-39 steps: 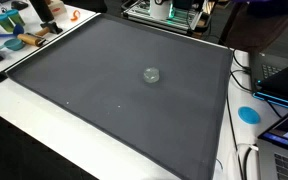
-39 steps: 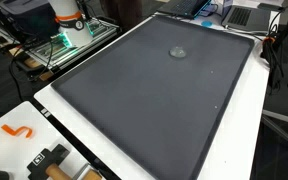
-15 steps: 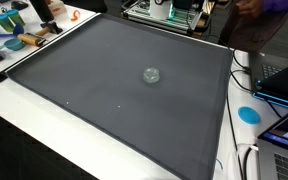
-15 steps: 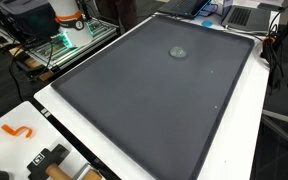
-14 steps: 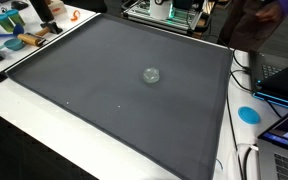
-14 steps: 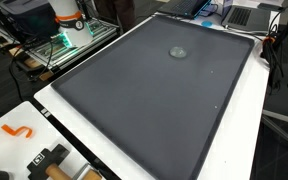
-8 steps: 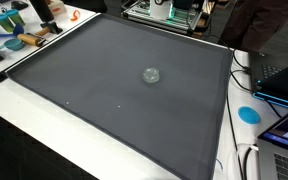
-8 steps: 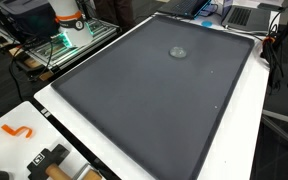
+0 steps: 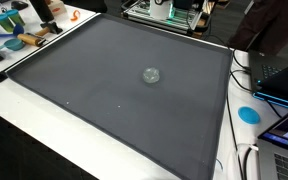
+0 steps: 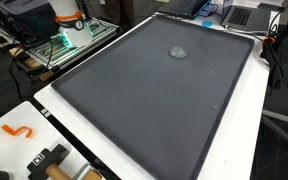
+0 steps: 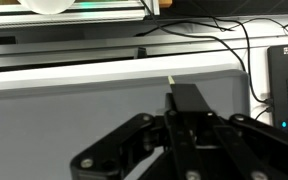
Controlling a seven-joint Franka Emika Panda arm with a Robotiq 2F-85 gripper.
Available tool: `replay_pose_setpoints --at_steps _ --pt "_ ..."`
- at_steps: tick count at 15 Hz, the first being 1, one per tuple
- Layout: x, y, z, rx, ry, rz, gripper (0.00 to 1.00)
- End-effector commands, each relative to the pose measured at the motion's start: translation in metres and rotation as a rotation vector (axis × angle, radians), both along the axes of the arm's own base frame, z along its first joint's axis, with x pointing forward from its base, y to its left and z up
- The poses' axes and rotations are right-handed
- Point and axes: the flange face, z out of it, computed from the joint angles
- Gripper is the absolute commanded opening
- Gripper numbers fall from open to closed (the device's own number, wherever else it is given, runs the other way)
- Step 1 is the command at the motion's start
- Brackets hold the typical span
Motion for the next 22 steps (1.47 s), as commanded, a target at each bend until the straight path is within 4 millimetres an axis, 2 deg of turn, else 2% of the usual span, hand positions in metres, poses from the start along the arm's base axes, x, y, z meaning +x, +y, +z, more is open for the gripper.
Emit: replay_pose_setpoints --at_steps 1,6,13,18,22 --pt "0.000 0.000 0.000 0.000 0.001 0.000 0.03" --pt "0.039 0.016 0.019 -0.085 -0.100 0.044 0.03" --pt "0.129 0.043 0.042 -0.232 -0.238 0.171 0.03" --pt "0.190 0.066 0.038 -0.293 -0.322 0.249 0.03" --pt "0.229 0.088 0.025 -0.335 -0.357 0.316 0.03"
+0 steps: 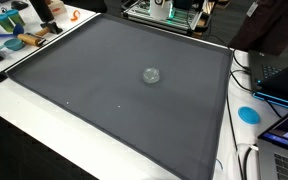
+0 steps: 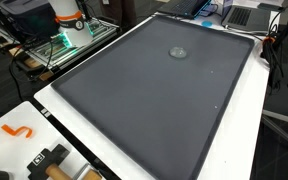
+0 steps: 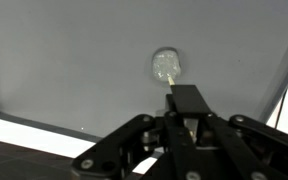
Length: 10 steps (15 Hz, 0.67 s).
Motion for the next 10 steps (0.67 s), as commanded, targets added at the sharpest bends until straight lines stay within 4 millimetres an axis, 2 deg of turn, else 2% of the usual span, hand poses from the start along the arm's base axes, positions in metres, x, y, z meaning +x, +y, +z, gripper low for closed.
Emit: replay_pose_setpoints --at_steps 1,5,10 --pt "0.034 0.025 -0.012 -0.051 -0.025 0.051 0.03" --pt "0.057 0.048 -0.029 -0.094 -0.035 0.099 0.03" --pt "0.070 0.079 -0.055 -0.114 -0.036 0.117 0.03"
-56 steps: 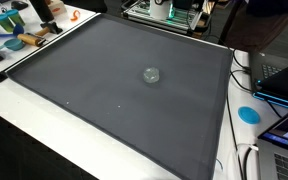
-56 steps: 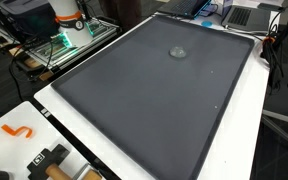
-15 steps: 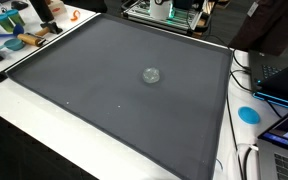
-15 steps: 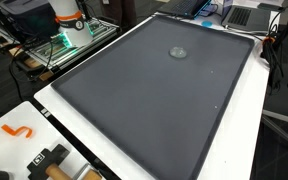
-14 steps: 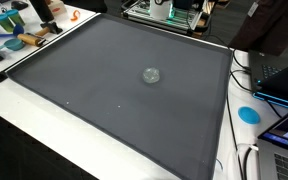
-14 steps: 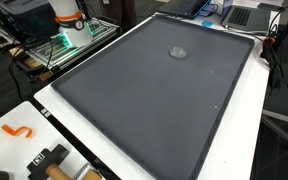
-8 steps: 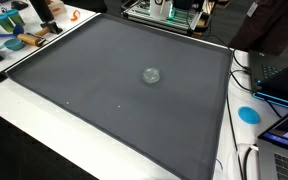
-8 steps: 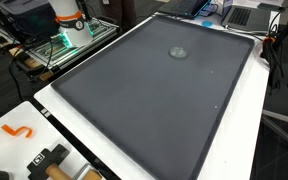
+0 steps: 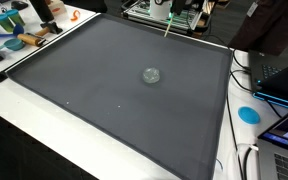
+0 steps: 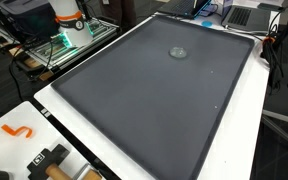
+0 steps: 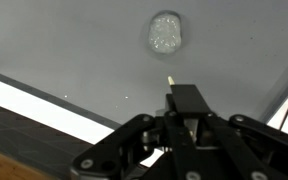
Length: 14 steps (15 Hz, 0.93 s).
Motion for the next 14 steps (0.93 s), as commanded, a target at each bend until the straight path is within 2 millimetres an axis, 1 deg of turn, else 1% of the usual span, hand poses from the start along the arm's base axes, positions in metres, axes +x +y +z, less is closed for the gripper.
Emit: replay_pose_setpoints --at_steps 1,4,7,8,10,14 --pt "0.002 0.007 -0.004 -0.004 0.002 0.001 0.13" --pt "0.007 0.016 -0.015 -0.007 0.009 0.002 0.13" --pt "0.009 0.016 -0.012 -0.004 0.004 -0.001 0.13" --pt "0.009 0.016 -0.012 -0.004 0.003 -0.001 0.03" --pt "0.010 0.026 -0.026 -0.043 -0.013 0.015 0.03" --pt "0.006 0.041 -0.044 -0.099 -0.060 0.035 0.03"
